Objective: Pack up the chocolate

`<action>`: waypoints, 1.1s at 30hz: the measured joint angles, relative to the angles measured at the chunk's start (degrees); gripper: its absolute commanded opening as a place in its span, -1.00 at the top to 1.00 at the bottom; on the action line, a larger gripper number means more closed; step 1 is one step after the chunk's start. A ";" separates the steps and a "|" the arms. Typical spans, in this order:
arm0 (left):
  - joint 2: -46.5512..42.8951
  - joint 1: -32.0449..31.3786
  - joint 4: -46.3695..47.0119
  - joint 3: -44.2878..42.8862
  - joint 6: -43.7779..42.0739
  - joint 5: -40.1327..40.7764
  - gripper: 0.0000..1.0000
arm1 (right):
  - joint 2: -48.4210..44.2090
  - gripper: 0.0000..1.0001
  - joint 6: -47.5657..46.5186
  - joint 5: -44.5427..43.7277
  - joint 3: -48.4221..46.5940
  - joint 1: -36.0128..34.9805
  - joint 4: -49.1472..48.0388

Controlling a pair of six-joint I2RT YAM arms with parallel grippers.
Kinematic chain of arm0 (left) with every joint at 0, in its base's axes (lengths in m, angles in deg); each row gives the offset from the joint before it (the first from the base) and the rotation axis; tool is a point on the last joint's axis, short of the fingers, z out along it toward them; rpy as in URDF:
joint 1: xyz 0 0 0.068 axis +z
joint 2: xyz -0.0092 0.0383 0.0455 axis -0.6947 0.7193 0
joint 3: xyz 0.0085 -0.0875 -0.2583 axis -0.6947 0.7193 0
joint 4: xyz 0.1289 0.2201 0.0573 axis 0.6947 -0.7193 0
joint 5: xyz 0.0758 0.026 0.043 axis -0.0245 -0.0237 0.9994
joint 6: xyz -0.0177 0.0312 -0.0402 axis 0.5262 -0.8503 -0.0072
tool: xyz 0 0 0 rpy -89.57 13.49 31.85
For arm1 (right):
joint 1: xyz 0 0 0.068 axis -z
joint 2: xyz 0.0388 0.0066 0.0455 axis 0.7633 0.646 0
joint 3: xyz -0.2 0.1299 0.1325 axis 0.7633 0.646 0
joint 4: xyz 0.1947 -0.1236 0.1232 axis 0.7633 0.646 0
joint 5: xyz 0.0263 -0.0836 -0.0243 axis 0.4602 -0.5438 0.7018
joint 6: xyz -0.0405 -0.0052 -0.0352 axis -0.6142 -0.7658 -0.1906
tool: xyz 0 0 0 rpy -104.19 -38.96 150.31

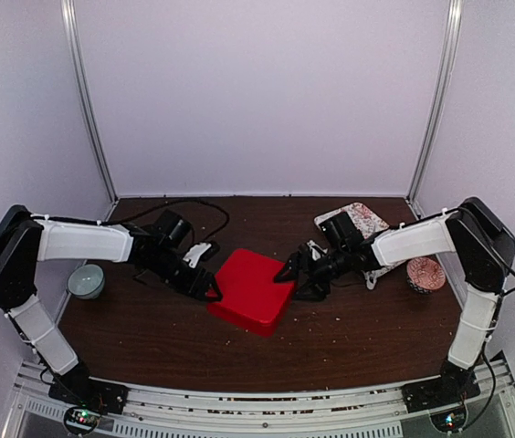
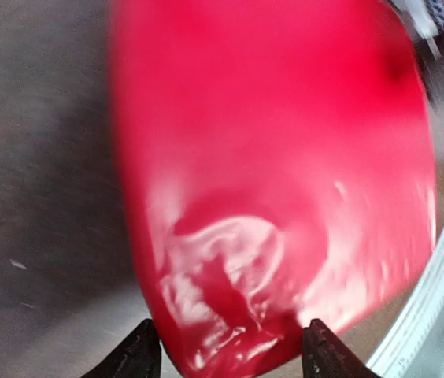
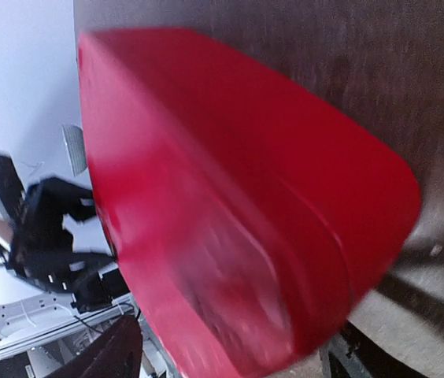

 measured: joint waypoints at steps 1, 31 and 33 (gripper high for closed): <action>-0.98 -1.44 0.42 1.05 0.85 -0.31 -0.26 | 0.81 -0.55 -1.09 -0.50 -1.77 1.14 0.98; -6.99 2.03 2.32 5.35 7.32 3.52 -0.42 | 0.57 -0.41 -17.40 -0.07 -5.70 1.90 13.03; -3.61 2.80 4.74 4.31 7.69 1.60 -0.37 | 0.55 -0.41 -16.44 0.09 -4.74 0.85 11.47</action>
